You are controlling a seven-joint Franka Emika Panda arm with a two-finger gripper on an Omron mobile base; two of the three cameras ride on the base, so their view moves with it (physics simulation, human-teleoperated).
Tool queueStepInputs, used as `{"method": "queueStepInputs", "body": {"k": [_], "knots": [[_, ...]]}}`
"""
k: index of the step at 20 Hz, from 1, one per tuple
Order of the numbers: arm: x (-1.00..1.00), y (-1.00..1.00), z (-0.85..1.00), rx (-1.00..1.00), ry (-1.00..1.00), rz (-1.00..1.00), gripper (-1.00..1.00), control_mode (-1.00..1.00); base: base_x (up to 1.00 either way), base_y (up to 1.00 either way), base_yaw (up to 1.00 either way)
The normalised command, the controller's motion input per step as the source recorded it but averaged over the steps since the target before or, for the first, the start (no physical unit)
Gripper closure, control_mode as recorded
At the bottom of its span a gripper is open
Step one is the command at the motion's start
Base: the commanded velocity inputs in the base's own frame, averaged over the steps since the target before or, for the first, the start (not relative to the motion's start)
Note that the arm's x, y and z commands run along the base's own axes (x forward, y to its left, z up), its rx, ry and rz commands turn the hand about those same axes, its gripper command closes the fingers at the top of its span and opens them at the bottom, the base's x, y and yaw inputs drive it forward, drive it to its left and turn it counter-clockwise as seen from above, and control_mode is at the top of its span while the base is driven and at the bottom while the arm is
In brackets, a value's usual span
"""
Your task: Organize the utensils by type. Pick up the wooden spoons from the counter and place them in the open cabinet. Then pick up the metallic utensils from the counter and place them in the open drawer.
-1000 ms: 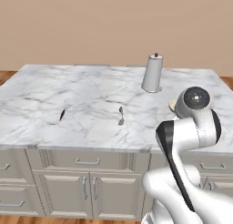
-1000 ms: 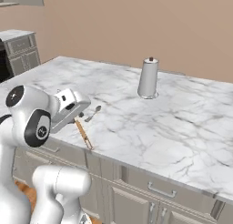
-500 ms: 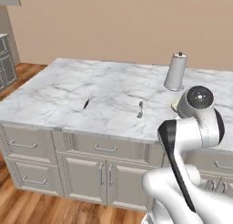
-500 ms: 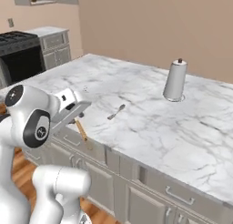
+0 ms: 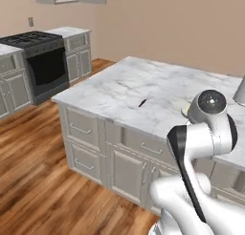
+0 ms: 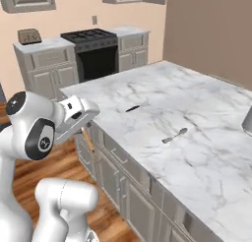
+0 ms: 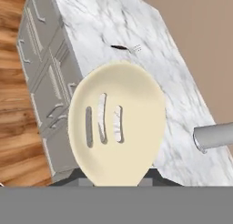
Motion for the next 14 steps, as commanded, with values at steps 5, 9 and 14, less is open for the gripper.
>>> {"method": "queueStepInputs", "body": {"k": [5,9,14], "knots": [[0.00,0.00,0.00,0.00,0.00,0.00,1.00,1.00,0.51,0.22,0.51],[0.00,0.00,0.00,0.00,0.00,0.00,1.00,1.00,0.76,0.33,0.44],[0.00,0.00,0.00,0.00,0.00,0.00,1.00,1.00,0.92,0.38,0.35]]}}
